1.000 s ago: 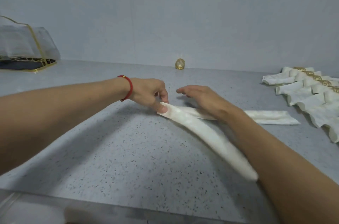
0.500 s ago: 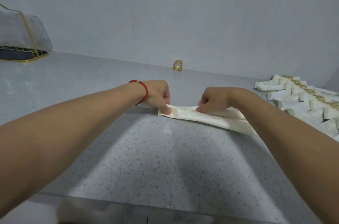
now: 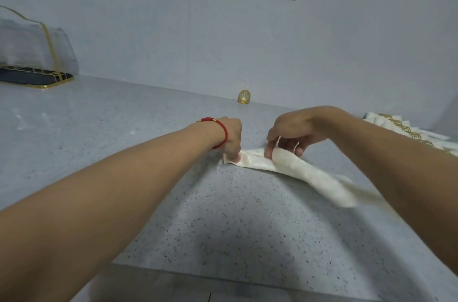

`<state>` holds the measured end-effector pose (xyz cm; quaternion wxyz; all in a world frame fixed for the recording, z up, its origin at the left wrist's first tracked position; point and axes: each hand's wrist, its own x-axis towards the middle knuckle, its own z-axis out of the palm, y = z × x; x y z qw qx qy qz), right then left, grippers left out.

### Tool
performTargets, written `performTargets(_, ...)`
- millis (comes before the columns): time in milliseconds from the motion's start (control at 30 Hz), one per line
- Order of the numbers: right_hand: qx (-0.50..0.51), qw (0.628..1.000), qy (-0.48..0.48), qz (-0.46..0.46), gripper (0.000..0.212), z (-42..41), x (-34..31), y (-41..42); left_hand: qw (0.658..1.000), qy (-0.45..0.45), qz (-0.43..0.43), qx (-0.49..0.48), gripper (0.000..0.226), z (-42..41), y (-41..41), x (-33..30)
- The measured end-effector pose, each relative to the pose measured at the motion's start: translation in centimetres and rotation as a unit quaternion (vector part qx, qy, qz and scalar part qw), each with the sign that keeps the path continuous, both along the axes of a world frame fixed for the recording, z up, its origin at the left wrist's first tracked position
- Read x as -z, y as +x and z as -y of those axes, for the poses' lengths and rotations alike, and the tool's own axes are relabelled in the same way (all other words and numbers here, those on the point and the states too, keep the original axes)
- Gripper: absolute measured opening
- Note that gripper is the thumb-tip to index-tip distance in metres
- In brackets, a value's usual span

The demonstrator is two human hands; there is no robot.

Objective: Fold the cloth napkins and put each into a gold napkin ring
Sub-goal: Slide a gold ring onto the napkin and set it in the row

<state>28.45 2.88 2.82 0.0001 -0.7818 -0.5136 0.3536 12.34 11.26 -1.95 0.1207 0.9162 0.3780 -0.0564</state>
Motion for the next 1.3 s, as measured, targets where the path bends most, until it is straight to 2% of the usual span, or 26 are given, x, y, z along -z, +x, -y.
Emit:
performTargets(33, 0.007, 0.998, -0.006, -0.062, 0.035, 0.3, -0.2, 0.5, 1.000, -0.007, -0.009, 0.015, 0.021, -0.2, -0.2, -0.1)
performTargets(100, -0.036, 0.996, -0.007, -0.086, 0.029, 1.1, 0.2, 1.2, 0.998, -0.012, -0.030, 0.050, 0.018, -0.7, -0.3, -0.3)
performTargets(167, -0.093, 0.994, 0.018, -0.050, 0.016, 1.6, 1.3, 1.4, 0.996, -0.010, -0.045, 0.072, 0.015, -1.0, -0.4, -0.5)
performTargets(333, -0.131, 0.979, 0.152, 0.031, 0.023, 0.6, 3.4, 1.6, 0.995, 0.002, -0.036, 0.093, 0.008, -1.7, -0.4, -0.9)
performTargets(500, -0.168, 0.964, 0.199, 0.059, 0.024, -0.5, 4.1, 1.1, 0.996, -0.035, 0.000, 0.082, 0.010, -2.3, -0.7, -1.3)
performTargets(767, -0.197, 0.958, 0.159, 0.135, 0.026, -2.3, 2.7, 0.5, 0.986, -0.122, 0.076, 0.079, 0.005, -2.9, -1.6, -0.1)
performTargets(1000, -0.228, 0.947, 0.145, 0.175, 0.026, -3.2, 2.4, -0.3, 0.988, -0.098, 0.038, 0.110, 0.005, -2.4, -1.1, -0.7)
performTargets(1167, -0.246, 0.934, 0.150, 0.212, 0.027, -3.2, 2.6, -0.9, 0.992, -0.028, 0.003, 0.125, 0.005, -2.1, -0.6, -0.9)
performTargets(1233, -0.236, 0.935, 0.150, 0.220, 0.028, -3.2, 2.8, -1.0, 0.992, -0.038, 0.008, 0.117, 0.009, -2.1, -0.7, -0.8)
performTargets(1300, -0.228, 0.935, 0.156, 0.223, 0.029, -3.3, 3.1, -1.0, 0.992, -0.069, 0.028, 0.097, 0.022, -2.0, -0.8, -0.4)
